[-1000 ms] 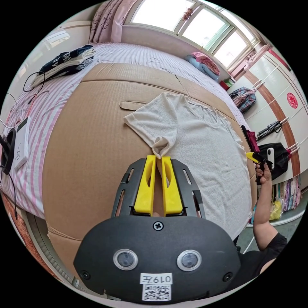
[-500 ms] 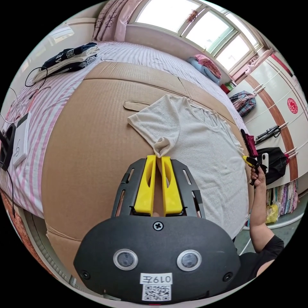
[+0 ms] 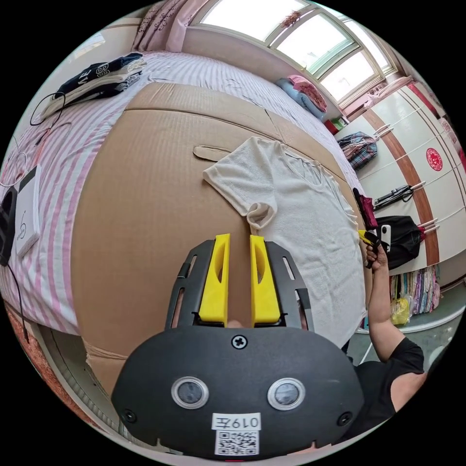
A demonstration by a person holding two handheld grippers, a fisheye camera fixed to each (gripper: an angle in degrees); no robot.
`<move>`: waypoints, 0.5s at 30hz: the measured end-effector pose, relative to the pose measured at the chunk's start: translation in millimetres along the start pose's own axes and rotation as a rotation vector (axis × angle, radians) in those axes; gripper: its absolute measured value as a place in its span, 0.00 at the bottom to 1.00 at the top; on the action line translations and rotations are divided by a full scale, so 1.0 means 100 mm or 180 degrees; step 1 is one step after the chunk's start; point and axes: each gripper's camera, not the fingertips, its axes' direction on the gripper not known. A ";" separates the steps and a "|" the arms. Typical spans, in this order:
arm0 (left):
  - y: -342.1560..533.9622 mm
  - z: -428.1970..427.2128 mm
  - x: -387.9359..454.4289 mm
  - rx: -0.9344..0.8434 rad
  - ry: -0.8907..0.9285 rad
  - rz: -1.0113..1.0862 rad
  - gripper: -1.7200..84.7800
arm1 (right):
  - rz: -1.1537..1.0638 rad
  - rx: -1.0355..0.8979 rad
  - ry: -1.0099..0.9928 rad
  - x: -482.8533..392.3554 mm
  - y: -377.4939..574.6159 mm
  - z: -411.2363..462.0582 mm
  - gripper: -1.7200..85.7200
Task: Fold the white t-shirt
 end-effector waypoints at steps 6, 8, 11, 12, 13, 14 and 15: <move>-0.19 -0.27 -0.10 0.0569 -0.0163 -0.0019 0.08 | 0.0004 0.0259 0.0355 -0.07 0.00 -0.29 0.10; -0.35 -0.23 -0.04 0.0647 -0.0357 0.0036 0.08 | 0.0034 0.0396 0.0407 -0.10 -0.04 -0.33 0.10; -0.65 -0.06 0.03 0.0498 -0.0639 0.0028 0.09 | 0.0024 0.0539 0.0611 -0.17 -0.14 -0.31 0.10; -0.74 0.00 0.04 0.0413 -0.0656 0.0000 0.09 | 0.0020 0.0537 0.0664 -0.20 -0.19 -0.29 0.10; -0.81 0.05 0.06 0.0342 -0.0616 -0.0019 0.09 | 0.0017 0.0532 0.0692 -0.21 -0.22 -0.27 0.11; -0.83 0.07 0.07 0.0317 -0.0599 -0.0031 0.09 | 0.0014 0.0517 0.0767 -0.24 -0.28 -0.24 0.11; -0.87 0.10 0.08 0.0288 -0.0581 -0.0051 0.09 | 0.0006 0.0493 0.0847 -0.26 -0.33 -0.20 0.12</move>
